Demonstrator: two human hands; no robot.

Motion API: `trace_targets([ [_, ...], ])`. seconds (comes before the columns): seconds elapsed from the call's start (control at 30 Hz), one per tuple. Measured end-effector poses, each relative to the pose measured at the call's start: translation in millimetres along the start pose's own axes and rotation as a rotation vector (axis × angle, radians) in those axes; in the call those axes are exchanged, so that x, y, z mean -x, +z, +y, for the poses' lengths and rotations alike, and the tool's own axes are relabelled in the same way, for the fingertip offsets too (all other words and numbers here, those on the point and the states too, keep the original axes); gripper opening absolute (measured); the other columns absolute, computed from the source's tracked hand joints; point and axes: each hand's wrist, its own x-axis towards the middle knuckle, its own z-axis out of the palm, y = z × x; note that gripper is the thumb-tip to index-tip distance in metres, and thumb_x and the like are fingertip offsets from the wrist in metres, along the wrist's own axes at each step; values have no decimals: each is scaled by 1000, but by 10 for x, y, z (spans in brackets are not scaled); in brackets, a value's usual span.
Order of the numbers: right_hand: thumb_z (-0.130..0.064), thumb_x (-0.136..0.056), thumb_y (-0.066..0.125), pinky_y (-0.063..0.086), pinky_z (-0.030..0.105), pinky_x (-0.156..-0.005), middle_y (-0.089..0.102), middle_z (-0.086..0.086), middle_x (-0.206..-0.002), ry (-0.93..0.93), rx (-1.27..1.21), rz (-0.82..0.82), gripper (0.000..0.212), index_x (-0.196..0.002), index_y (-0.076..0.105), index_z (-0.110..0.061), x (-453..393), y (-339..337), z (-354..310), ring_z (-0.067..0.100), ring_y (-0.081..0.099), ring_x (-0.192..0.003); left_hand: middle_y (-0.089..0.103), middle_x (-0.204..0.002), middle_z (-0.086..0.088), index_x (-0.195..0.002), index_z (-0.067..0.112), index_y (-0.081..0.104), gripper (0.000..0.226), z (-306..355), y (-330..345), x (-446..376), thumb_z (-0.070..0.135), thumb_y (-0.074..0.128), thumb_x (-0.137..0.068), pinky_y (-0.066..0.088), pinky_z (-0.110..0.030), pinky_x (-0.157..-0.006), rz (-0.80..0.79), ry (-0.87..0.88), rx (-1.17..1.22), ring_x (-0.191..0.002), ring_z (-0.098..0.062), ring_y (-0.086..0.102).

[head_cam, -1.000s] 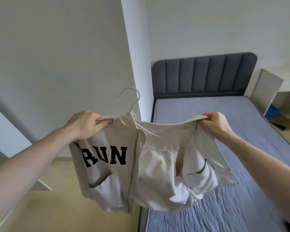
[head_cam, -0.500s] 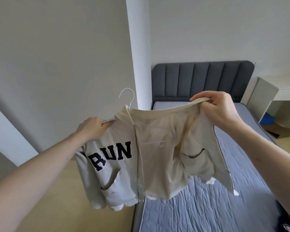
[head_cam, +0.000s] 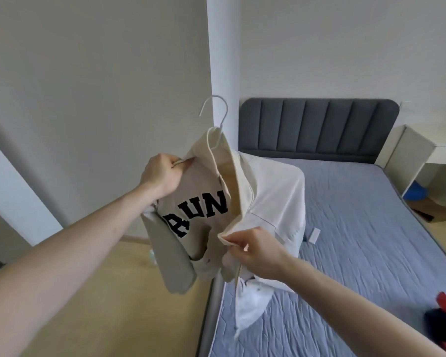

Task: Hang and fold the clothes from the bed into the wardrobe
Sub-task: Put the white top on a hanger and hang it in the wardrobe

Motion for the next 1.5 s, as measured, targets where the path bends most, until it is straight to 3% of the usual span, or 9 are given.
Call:
trace_targets([
  [0.17,-41,-100,54,59,33,-87,75,-18,-115,24,89,-90,43,-143,57,-44,-45,-4,128,-1,70,-92,39,-40,6,-50,18,43,63,2,-87,95,62,60,-92,30,-35,-53,20,45,6,-48,-23,40],
  [0.3,-24,-91,72,54,23,-67,73,-22,-86,-51,29,456,17,-101,78,-36,-121,-462,170,1,68,-78,41,-43,5,-55,16,42,57,-192,-333,180,62,54,-87,30,-36,-53,59,64,-58,-52,-25,42],
  [0.4,-21,-91,74,53,26,-81,67,-19,-110,-77,59,679,27,-116,71,-31,-349,-822,185,7,63,-99,35,-44,7,-55,13,38,57,-346,-490,256,58,54,-87,27,-36,-53,19,93,-41,-52,-20,36],
  [0.5,-40,-99,64,47,41,-102,64,-10,-131,31,234,404,31,-128,65,-30,-643,-909,214,19,54,-121,28,-51,11,-55,16,33,59,-532,-647,304,46,64,-94,24,-35,-54,-44,125,-17,-51,-11,29],
  [0.6,-42,-105,50,44,38,-64,61,-9,-72,45,164,186,35,-80,55,-18,-853,-717,170,18,54,-71,26,-53,13,-55,20,30,60,-778,-837,335,39,67,-97,22,-34,-54,-57,84,11,-50,-8,27],
  [0.93,-29,-96,60,27,34,-54,32,-8,-58,-29,-184,66,41,-69,35,-10,-1634,320,-868,11,31,-54,53,-61,3,-69,19,45,40,-1710,-1789,712,53,42,-91,35,-35,-58,69,-88,-128,-57,-11,46],
  [1.07,-55,-77,53,23,24,-46,32,-9,-53,-21,-168,-17,48,-65,36,-12,-2039,873,-1541,9,30,-49,51,-57,6,-66,21,44,35,-2098,-2150,866,41,39,-95,36,-35,-57,181,-155,-178,-57,-8,49],
  [1.3,-46,-84,61,21,24,-44,30,-8,-55,-25,-226,-161,46,-62,33,-17,-2662,2008,-2543,11,27,-51,54,-77,9,-70,31,44,27,-3031,-2895,1199,39,27,-90,41,-40,-87,262,-217,-434,-81,-18,56],
  [1.5,-39,-92,64,21,23,-43,30,-10,-53,-59,-372,-114,48,-59,34,-21,-2985,2954,-3315,10,28,-50,34,-135,7,-137,35,53,61,-3796,-3464,1612,59,38,-84,30,-35,-108,497,-458,-452,-127,-17,30],
])
